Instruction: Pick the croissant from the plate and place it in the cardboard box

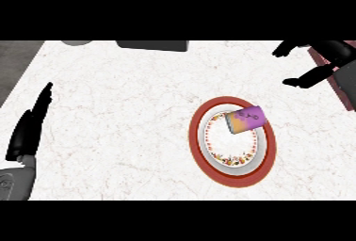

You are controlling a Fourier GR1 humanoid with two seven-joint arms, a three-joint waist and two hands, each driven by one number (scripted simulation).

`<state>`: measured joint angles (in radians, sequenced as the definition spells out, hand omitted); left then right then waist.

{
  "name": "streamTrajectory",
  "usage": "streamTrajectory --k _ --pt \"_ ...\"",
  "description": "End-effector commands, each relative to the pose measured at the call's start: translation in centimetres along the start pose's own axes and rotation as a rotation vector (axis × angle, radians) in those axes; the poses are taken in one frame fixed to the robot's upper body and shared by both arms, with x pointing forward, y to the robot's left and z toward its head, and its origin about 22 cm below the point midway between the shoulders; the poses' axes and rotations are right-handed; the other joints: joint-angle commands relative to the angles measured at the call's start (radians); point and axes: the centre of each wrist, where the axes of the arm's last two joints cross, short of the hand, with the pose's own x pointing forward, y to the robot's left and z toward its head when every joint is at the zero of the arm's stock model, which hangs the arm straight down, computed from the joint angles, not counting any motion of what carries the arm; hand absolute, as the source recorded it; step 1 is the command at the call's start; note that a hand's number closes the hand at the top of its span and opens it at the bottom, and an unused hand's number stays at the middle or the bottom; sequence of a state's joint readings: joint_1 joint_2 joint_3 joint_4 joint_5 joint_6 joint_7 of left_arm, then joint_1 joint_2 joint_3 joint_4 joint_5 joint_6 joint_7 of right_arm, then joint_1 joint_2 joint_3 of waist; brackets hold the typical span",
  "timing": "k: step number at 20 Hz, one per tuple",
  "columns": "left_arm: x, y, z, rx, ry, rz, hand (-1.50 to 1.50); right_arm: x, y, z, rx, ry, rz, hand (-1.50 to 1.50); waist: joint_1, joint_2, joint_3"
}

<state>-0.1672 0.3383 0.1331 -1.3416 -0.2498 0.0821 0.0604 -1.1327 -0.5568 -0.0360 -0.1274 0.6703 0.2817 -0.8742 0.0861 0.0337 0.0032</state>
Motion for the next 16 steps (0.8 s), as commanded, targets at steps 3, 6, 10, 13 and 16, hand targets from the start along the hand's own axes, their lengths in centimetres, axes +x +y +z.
streamTrajectory --k 3,6,10,13,16 --pt "-0.3 1.5 0.0 0.006 0.002 -0.001 0.00 -0.7 2.0 -0.1 0.013 -0.086 -0.131 -1.50 -0.008 -0.003 0.000" --pt "0.5 0.4 -1.0 0.002 -0.001 0.017 0.00 -0.2 0.5 -0.1 -0.078 -0.154 -0.172 -1.50 -0.014 0.004 0.001" --pt "-0.8 -0.2 0.6 -0.001 0.019 0.004 0.00 0.1 -1.5 0.7 -0.199 -0.171 -0.292 -1.50 0.000 -0.002 0.002" --pt "0.5 -0.1 -0.6 0.011 -0.001 -0.006 0.00 0.2 -2.5 1.1 -0.268 -0.159 -0.381 -1.50 -0.003 0.007 0.002" --pt "-0.2 -0.4 -0.1 -0.004 -0.004 -0.001 0.00 -0.3 -3.9 2.9 -0.303 -0.173 -0.434 -1.50 0.004 0.010 0.003"
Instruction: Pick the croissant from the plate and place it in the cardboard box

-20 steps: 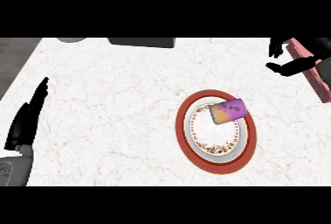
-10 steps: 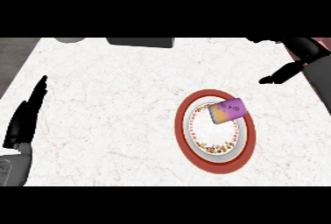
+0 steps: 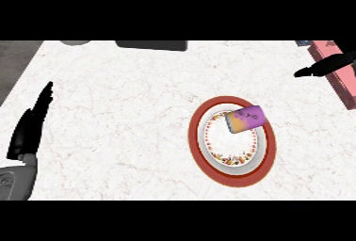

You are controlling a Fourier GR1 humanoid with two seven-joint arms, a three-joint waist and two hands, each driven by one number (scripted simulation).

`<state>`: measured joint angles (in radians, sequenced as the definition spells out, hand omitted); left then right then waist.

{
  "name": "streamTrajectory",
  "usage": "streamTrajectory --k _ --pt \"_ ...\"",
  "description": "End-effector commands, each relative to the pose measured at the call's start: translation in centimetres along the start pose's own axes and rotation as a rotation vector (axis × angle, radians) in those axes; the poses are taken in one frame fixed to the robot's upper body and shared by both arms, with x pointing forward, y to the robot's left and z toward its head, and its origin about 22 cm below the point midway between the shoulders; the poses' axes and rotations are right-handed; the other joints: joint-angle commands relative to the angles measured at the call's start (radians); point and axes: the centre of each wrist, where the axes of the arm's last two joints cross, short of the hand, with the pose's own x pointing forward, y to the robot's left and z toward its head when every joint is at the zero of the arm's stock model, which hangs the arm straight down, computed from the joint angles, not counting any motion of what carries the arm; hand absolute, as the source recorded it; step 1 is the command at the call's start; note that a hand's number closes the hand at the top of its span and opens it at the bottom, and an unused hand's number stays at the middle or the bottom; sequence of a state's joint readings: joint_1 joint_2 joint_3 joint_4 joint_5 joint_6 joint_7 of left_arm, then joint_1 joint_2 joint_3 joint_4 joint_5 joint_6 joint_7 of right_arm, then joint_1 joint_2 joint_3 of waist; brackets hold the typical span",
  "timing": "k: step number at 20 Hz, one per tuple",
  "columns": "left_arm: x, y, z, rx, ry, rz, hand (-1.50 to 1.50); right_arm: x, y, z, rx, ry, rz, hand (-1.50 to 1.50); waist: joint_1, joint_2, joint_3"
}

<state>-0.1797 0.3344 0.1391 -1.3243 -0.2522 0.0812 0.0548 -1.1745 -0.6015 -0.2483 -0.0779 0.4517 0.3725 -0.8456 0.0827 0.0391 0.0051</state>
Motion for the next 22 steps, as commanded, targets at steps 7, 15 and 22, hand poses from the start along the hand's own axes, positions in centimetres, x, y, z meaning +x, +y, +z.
streamTrajectory --k 7,15,22 --pt "0.5 0.4 0.1 -0.003 -0.012 0.006 0.00 1.3 -7.7 5.8 -0.102 -0.012 -0.162 -1.50 0.021 0.015 0.006" --pt "0.9 -1.0 0.0 -0.016 -0.045 0.018 0.00 2.7 -11.4 9.0 -0.159 0.042 -0.120 -1.50 0.019 0.031 0.011" --pt "1.2 -0.5 -0.3 -0.014 -0.052 0.029 0.00 3.0 -12.6 11.0 -0.133 0.082 -0.053 -1.50 0.022 0.040 0.016"
